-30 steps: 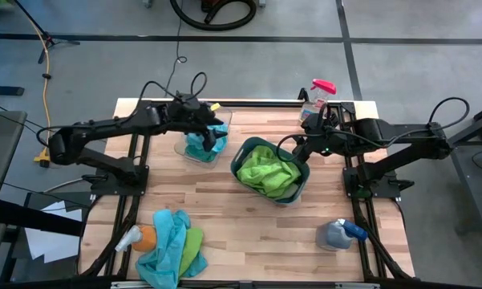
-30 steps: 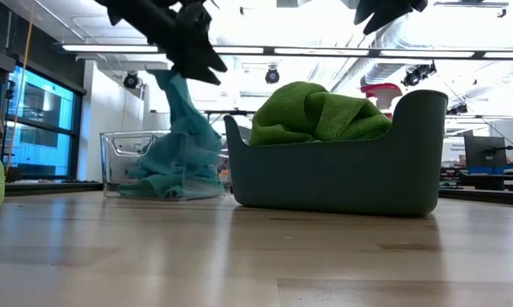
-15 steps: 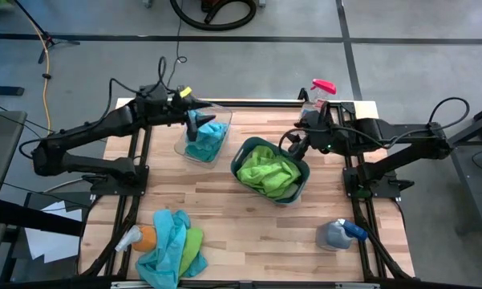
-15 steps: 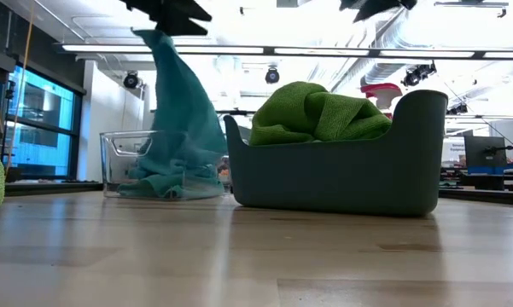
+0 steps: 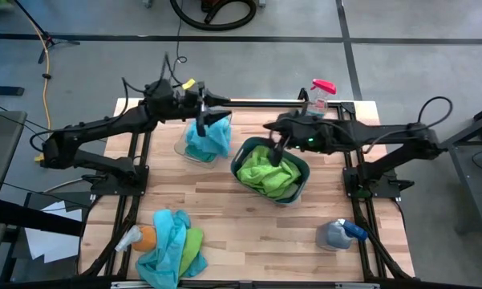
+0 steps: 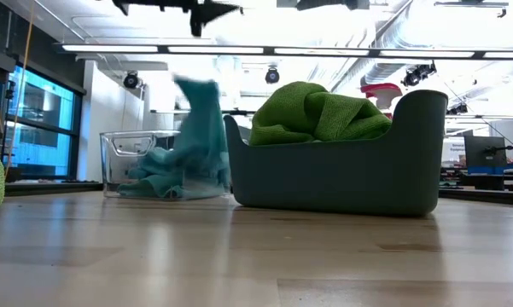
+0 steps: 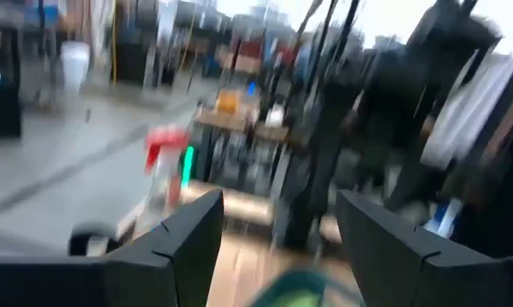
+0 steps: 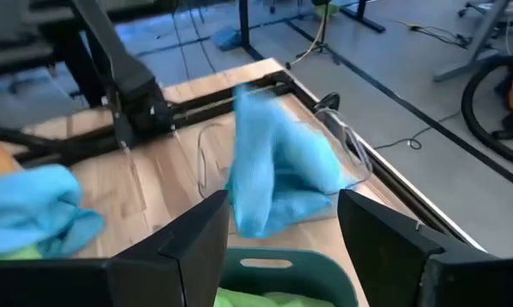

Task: Sort microfiber towel by color & place in baskets
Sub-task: Put the blue microfiber towel into the transparent bin

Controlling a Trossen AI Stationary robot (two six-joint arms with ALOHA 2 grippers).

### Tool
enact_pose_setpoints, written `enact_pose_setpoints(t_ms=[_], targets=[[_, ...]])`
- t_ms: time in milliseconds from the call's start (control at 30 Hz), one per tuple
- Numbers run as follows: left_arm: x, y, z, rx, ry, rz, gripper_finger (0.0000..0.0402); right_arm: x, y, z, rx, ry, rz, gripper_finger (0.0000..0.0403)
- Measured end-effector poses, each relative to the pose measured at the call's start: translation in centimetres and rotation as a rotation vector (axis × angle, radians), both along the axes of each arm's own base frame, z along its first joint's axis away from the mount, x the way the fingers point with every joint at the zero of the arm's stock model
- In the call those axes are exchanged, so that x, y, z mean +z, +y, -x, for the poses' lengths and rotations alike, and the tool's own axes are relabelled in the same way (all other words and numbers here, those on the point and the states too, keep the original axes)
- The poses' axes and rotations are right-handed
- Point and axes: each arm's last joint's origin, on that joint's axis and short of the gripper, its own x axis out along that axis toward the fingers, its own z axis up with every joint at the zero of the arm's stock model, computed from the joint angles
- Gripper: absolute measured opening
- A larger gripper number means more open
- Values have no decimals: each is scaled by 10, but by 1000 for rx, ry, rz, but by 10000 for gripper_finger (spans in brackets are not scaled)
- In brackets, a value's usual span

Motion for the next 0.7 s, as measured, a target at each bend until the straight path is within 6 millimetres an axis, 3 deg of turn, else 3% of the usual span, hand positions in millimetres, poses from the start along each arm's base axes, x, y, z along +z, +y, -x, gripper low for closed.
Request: enact_pose_setpoints(t_ms=[200, 333, 533, 700], targets=[[5, 2, 4, 8, -33, 28, 216, -18, -9, -30, 73, 19, 39, 218], [-9, -4, 2, -10, 101, 70, 216, -23, -14, -35, 109, 49, 47, 218], [-39, -28, -7, -2, 394, 22, 216, -7, -21, -8, 106, 72, 87, 218], [-47, -40, -20, -75, 682, -102, 216, 8, -29, 18, 69, 67, 87, 218]])
